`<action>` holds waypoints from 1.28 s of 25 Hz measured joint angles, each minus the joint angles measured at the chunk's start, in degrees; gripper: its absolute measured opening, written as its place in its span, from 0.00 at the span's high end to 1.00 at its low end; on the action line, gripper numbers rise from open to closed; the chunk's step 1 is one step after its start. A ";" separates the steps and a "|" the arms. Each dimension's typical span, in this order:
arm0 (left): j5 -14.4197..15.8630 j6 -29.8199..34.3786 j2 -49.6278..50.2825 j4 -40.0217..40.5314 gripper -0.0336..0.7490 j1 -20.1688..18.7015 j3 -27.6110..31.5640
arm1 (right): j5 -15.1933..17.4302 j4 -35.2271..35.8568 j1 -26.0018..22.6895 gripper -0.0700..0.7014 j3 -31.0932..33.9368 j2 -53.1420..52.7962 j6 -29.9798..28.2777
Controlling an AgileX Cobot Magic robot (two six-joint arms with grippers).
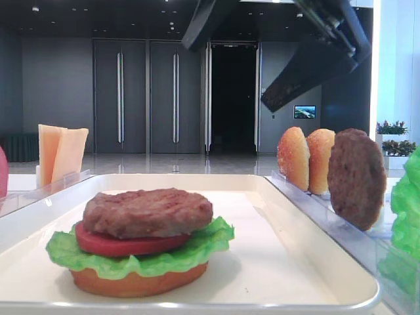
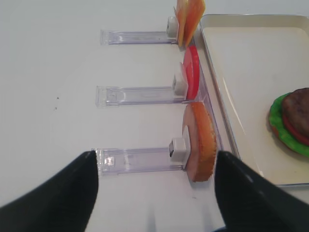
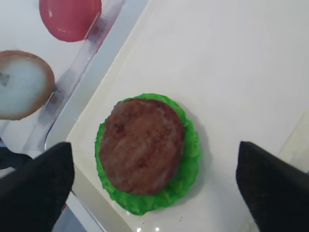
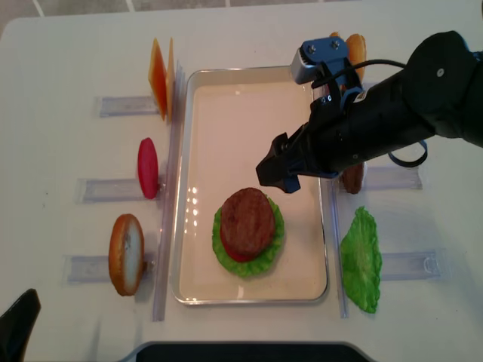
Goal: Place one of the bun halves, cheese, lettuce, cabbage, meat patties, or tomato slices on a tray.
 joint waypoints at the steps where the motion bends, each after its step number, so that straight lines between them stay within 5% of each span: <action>1: 0.00 0.00 0.00 0.00 0.23 0.00 0.00 | -0.40 -1.44 0.00 0.04 0.00 -1.03 1.24; 7: 0.00 0.00 0.00 0.00 0.23 0.00 0.00 | 1.07 -17.69 0.00 0.04 -3.87 -6.18 15.81; 13: 0.00 0.00 0.00 0.00 0.23 0.00 0.00 | 11.64 -39.44 0.00 0.05 -13.94 -6.59 33.79; 19: 0.00 0.00 0.00 0.00 0.23 0.00 0.00 | 21.52 -55.92 0.00 0.05 -20.30 -6.77 44.50; 26: 0.00 0.00 0.00 0.00 0.23 0.00 0.00 | 25.72 -61.28 -2.30 0.07 -20.51 -6.91 48.56; 32: 0.00 0.00 0.00 0.06 0.23 0.00 0.00 | 26.75 -61.25 -13.42 0.08 -20.51 -7.04 48.85</action>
